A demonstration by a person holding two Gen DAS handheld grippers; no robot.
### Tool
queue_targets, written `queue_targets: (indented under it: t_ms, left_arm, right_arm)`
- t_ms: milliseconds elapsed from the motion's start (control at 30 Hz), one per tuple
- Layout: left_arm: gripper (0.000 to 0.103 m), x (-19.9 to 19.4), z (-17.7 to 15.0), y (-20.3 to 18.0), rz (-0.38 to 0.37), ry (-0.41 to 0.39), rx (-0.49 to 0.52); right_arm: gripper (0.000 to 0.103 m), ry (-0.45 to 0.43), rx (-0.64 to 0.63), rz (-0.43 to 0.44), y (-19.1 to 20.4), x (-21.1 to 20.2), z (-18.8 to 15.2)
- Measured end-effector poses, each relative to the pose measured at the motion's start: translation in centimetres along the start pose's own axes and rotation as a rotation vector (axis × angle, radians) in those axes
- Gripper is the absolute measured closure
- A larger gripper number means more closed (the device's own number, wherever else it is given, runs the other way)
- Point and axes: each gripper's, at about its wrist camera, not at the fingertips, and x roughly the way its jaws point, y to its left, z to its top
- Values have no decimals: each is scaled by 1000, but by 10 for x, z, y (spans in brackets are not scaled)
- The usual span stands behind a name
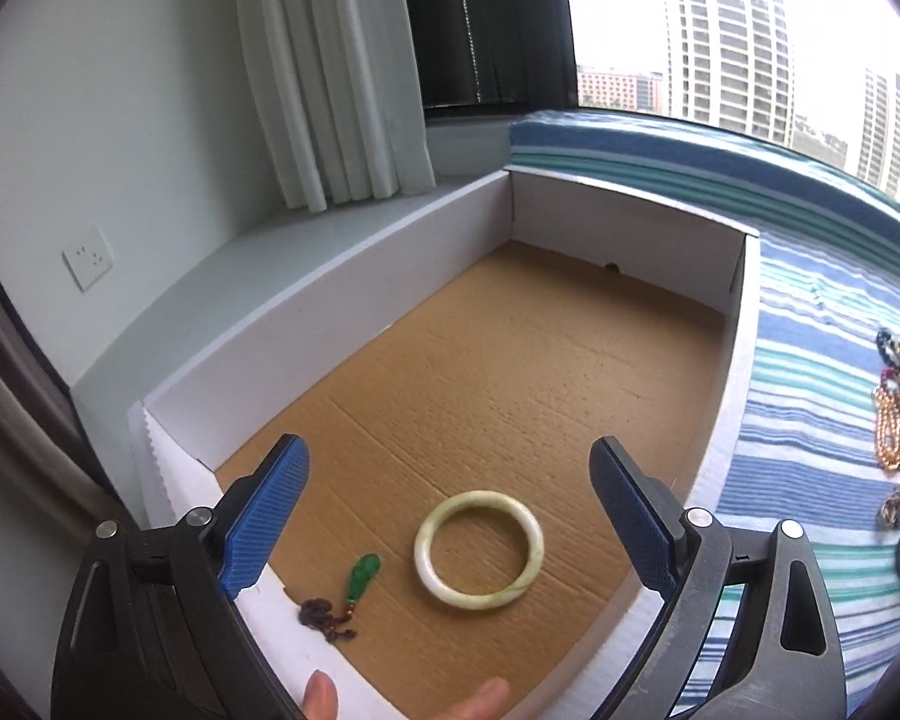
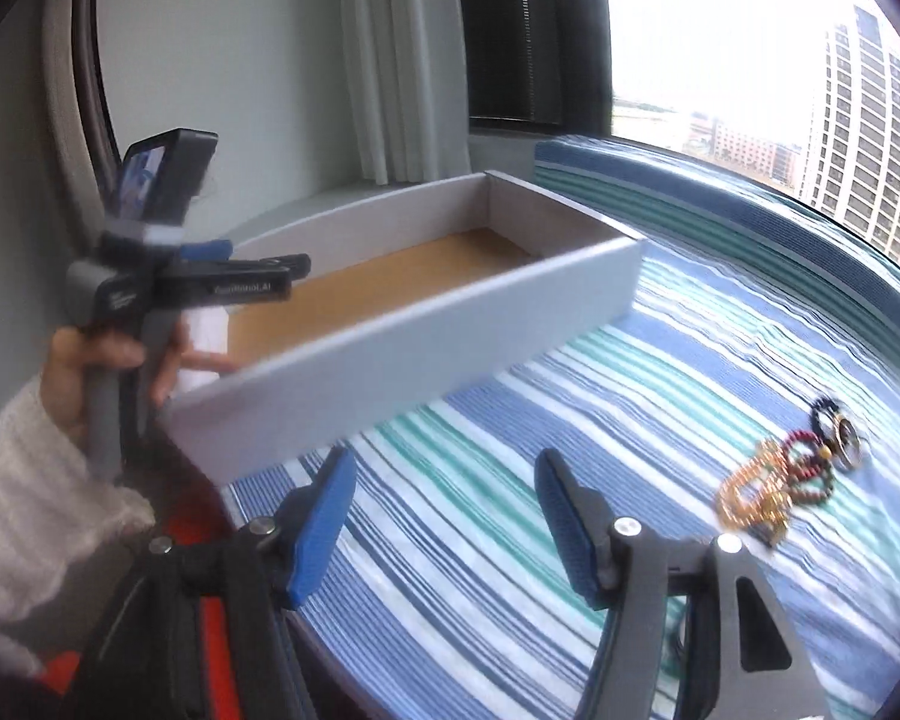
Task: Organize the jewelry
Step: 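Withdraw both tools from the box back over the remaining jewelry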
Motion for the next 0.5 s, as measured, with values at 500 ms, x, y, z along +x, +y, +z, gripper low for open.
queue_targets:
  t_ms: [500]
  left_arm:
    - [8, -15, -29, -7, 91, 46, 93]
  right_arm:
    - [40, -40, 330, -230, -87, -71, -93]
